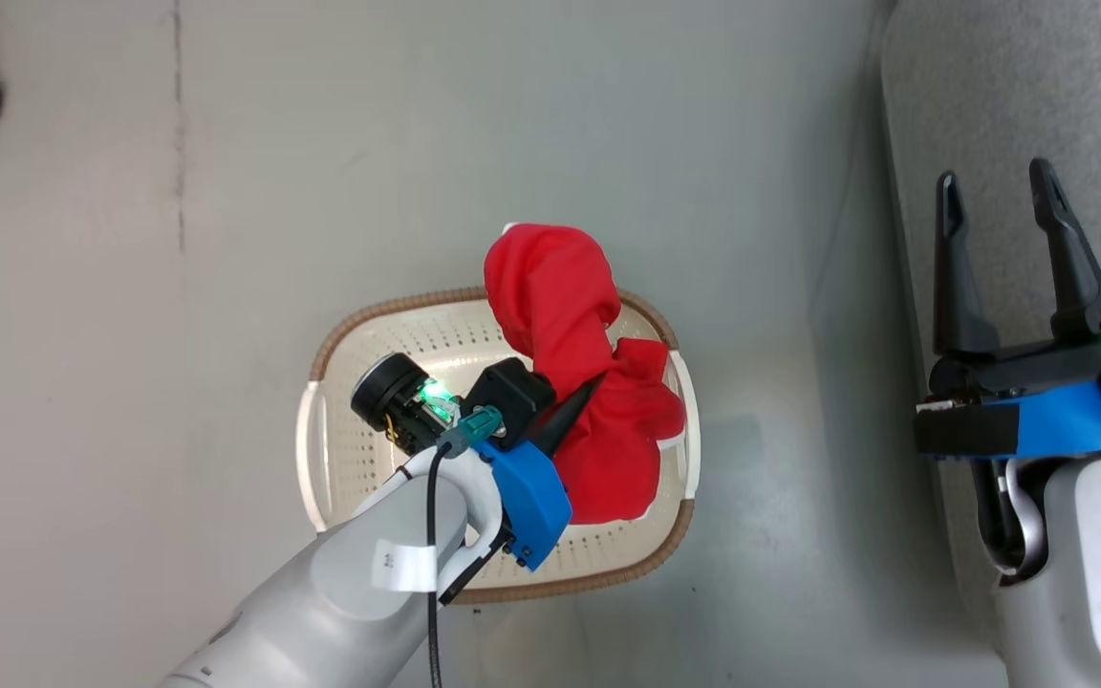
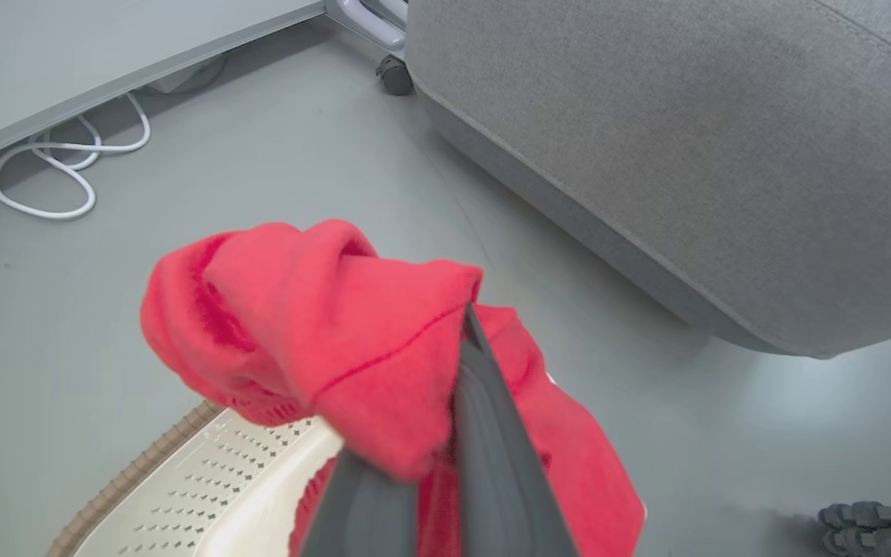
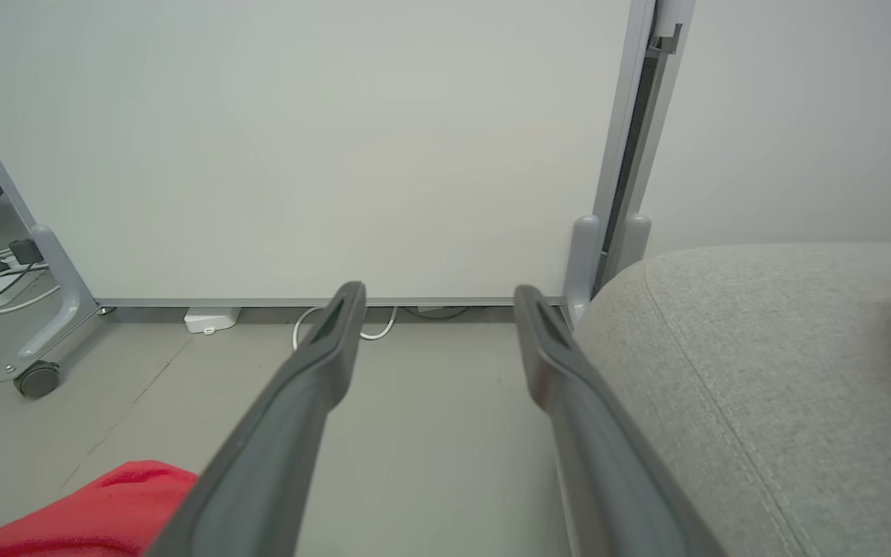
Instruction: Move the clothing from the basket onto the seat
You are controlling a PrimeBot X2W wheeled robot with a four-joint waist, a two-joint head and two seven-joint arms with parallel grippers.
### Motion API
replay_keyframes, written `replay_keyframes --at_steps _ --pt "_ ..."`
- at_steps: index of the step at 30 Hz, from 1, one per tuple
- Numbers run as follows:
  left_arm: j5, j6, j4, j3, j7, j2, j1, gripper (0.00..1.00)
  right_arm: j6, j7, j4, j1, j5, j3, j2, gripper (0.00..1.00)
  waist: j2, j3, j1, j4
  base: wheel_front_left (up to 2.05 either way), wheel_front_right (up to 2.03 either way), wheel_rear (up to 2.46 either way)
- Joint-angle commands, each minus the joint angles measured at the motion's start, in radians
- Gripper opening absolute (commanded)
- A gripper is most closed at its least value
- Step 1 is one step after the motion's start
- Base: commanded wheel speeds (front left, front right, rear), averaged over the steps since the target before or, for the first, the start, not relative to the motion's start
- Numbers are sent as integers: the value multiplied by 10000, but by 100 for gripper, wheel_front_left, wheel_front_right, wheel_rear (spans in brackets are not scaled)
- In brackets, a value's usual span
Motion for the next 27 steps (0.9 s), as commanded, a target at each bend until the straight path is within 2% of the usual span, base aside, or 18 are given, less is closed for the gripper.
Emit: replay_keyframes --at_steps 1,16,27 --pt "174 -14 -166 237 -50 75 127 0 1 -6 48 178 53 -20 -52 100 -1 -456 1 135 0 0 0" --pt "1648 -14 -1651 2776 -50 451 836 0 1 -6 453 1087 187 -167 97 100 -1 -2237 1 338 0 0 0" --pt "2297 -14 -2435 3456 -52 448 910 0 1 -6 640 1721 245 -307 190 100 -1 -3288 1 411 0 0 0"
